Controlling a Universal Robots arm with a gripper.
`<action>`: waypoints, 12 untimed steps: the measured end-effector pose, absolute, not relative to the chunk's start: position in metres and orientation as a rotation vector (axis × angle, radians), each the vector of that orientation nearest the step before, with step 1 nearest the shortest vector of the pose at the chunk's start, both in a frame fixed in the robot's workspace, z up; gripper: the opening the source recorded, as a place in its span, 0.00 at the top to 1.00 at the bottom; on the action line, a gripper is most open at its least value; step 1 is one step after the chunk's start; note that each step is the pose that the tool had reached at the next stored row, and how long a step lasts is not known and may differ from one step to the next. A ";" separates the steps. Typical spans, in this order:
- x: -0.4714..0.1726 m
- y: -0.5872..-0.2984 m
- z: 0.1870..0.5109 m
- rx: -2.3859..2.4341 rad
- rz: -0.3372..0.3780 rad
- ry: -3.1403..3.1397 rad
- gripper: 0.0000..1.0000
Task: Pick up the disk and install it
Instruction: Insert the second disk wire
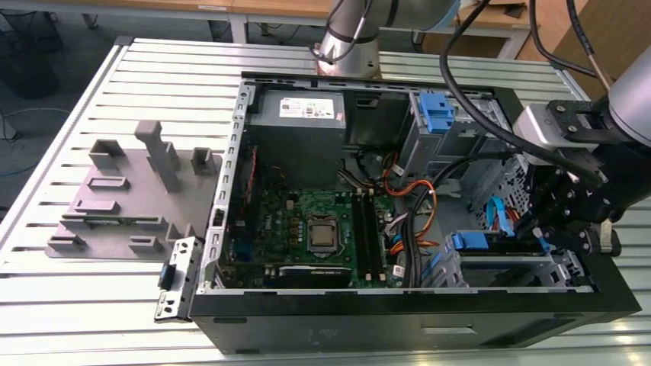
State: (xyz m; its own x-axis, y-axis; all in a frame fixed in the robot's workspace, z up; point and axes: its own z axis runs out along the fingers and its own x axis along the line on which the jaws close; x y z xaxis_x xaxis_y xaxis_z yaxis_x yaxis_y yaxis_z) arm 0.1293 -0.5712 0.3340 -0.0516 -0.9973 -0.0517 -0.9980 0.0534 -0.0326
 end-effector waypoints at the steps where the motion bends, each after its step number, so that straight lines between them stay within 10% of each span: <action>1: 0.129 -0.571 0.334 -2.121 0.018 2.236 0.84; 12: 0.129 -0.572 0.332 -2.121 0.018 2.236 0.84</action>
State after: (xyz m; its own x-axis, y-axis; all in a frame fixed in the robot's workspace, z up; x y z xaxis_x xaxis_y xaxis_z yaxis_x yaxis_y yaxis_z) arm 0.1293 -0.5718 0.3318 -0.0516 -0.9974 -0.0511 -0.9980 0.0533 -0.0327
